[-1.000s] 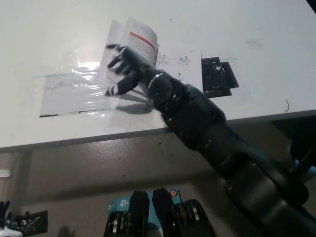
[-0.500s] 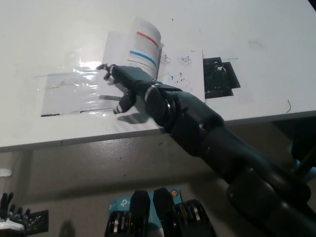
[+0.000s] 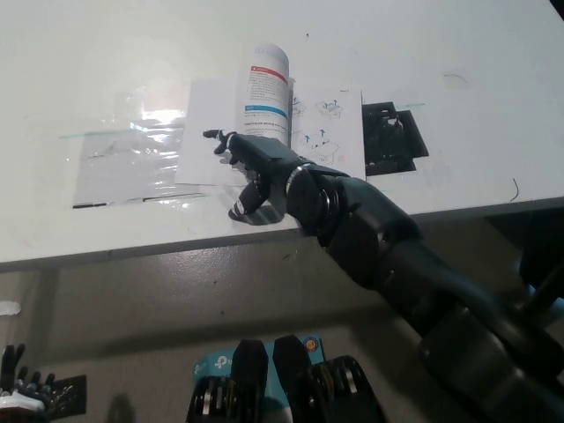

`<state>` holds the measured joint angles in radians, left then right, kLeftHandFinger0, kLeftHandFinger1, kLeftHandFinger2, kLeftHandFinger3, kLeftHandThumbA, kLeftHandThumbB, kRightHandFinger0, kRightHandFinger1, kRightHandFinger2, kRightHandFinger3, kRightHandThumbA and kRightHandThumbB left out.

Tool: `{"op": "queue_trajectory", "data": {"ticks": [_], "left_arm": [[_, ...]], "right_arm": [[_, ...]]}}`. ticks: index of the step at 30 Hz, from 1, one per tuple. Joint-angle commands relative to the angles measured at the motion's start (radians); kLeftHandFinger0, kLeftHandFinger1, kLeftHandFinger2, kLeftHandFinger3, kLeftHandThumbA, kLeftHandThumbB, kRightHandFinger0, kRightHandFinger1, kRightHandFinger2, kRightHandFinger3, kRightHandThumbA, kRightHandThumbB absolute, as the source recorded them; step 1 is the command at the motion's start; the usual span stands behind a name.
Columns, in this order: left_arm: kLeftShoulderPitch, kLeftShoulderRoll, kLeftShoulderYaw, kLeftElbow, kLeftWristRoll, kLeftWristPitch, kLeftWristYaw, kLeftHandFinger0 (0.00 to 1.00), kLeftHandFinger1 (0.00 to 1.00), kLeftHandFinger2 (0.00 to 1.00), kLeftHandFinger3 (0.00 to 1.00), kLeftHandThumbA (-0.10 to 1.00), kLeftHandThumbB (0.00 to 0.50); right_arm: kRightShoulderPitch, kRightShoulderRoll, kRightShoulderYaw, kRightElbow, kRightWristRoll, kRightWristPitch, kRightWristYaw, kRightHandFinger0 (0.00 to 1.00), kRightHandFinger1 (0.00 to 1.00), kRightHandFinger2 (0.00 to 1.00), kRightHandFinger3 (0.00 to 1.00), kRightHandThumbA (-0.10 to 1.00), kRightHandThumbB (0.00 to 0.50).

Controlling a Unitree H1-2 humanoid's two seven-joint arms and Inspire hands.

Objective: The robot uses its right hand to slide under the cover of the book kept in the middle of the desk and open it

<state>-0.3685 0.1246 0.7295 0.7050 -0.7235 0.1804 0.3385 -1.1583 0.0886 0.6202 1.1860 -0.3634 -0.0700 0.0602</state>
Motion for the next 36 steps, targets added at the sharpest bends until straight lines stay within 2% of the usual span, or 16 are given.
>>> {"op": "queue_trajectory", "data": {"ticks": [1, 5, 6, 9, 12, 13, 14, 16, 17, 19, 22, 24, 25, 28, 32, 36], "left_arm": [[-0.004, 0.016, 0.014, -0.023, -0.009, -0.005, 0.006, 1.00, 1.00, 1.00, 1.00, 1.00, 0.000], [-0.008, 0.026, 0.005, 0.005, 0.009, -0.016, 0.008, 0.99, 1.00, 1.00, 1.00, 1.00, 0.000], [-0.011, 0.027, 0.006, 0.009, 0.012, -0.017, 0.015, 0.97, 1.00, 1.00, 1.00, 1.00, 0.000], [-0.011, 0.024, 0.007, 0.006, 0.012, -0.019, 0.019, 0.96, 1.00, 1.00, 1.00, 1.00, 0.000], [0.007, 0.015, 0.003, -0.018, 0.013, -0.013, 0.015, 0.98, 1.00, 1.00, 1.00, 1.00, 0.000], [0.013, 0.014, 0.005, -0.026, 0.001, -0.002, 0.001, 1.00, 1.00, 1.00, 1.00, 1.00, 0.012], [0.016, 0.011, 0.008, -0.028, -0.003, -0.004, -0.001, 1.00, 1.00, 1.00, 1.00, 1.00, 0.012], [0.021, 0.012, 0.010, -0.018, -0.004, -0.011, -0.005, 1.00, 1.00, 1.00, 1.00, 1.00, 0.019], [0.021, 0.014, 0.010, -0.016, -0.007, -0.013, -0.013, 1.00, 1.00, 1.00, 1.00, 1.00, 0.009], [0.034, 0.010, 0.015, -0.028, -0.010, -0.006, -0.002, 1.00, 1.00, 1.00, 1.00, 1.00, 0.010], [0.044, 0.004, 0.019, -0.031, -0.016, -0.011, -0.007, 1.00, 1.00, 1.00, 1.00, 1.00, 0.006], [0.044, 0.005, 0.020, -0.014, -0.012, -0.020, -0.009, 1.00, 1.00, 1.00, 1.00, 1.00, 0.005], [0.045, 0.004, 0.020, -0.011, -0.013, -0.023, -0.012, 1.00, 1.00, 1.00, 1.00, 1.00, 0.003], [0.053, -0.001, 0.023, -0.018, -0.020, -0.022, -0.018, 1.00, 1.00, 1.00, 1.00, 1.00, 0.005], [0.072, -0.012, 0.026, -0.039, -0.025, -0.016, -0.017, 1.00, 1.00, 1.00, 1.00, 1.00, 0.017], [0.070, -0.011, 0.032, -0.016, -0.026, -0.023, -0.011, 0.89, 1.00, 1.00, 1.00, 1.00, 0.018]], "right_arm": [[-0.041, -0.001, -0.032, -0.003, -0.020, -0.014, 0.014, 0.77, 0.77, 0.84, 1.00, 1.00, 0.374], [-0.044, 0.005, -0.067, 0.004, -0.011, -0.027, 0.012, 0.70, 0.74, 0.82, 1.00, 1.00, 0.357], [-0.042, 0.007, -0.069, 0.009, -0.016, -0.033, 0.008, 0.69, 0.73, 0.81, 1.00, 1.00, 0.378], [-0.036, 0.010, -0.071, 0.009, -0.026, -0.033, 0.015, 0.71, 0.73, 0.79, 1.00, 1.00, 0.370], [-0.033, 0.015, -0.089, -0.001, -0.016, -0.044, 0.018, 0.73, 0.74, 0.77, 0.95, 1.00, 0.357], [-0.044, 0.015, -0.133, -0.016, 0.025, -0.048, 0.022, 0.65, 0.65, 0.70, 0.87, 1.00, 0.347], [-0.046, 0.013, -0.154, -0.044, 0.034, -0.034, 0.023, 0.65, 0.65, 0.75, 0.97, 1.00, 0.331], [-0.049, 0.011, -0.178, -0.074, 0.034, -0.007, 0.039, 0.70, 0.68, 0.75, 1.00, 1.00, 0.345], [-0.046, -0.004, -0.220, -0.163, 0.061, 0.042, 0.055, 0.80, 0.75, 0.77, 1.00, 1.00, 0.315], [-0.040, -0.006, -0.271, -0.222, 0.091, 0.072, 0.073, 0.73, 0.72, 0.75, 1.00, 1.00, 0.330], [-0.008, -0.014, -0.354, -0.350, 0.144, 0.122, 0.104, 0.67, 0.68, 0.72, 0.96, 1.00, 0.312], [0.019, -0.016, -0.431, -0.473, 0.203, 0.185, 0.119, 0.72, 0.71, 0.72, 0.95, 1.00, 0.326], [0.031, -0.014, -0.468, -0.529, 0.238, 0.218, 0.122, 0.74, 0.73, 0.73, 0.95, 1.00, 0.305], [0.073, -0.007, -0.563, -0.695, 0.318, 0.318, 0.134, 0.75, 0.74, 0.75, 0.96, 1.00, 0.293], [0.132, 0.002, -0.648, -0.856, 0.387, 0.409, 0.132, 0.77, 0.76, 0.78, 0.99, 1.00, 0.311], [0.209, -0.012, -0.754, -1.022, 0.462, 0.493, 0.113, 0.74, 0.75, 0.76, 0.99, 1.00, 0.275]]}}
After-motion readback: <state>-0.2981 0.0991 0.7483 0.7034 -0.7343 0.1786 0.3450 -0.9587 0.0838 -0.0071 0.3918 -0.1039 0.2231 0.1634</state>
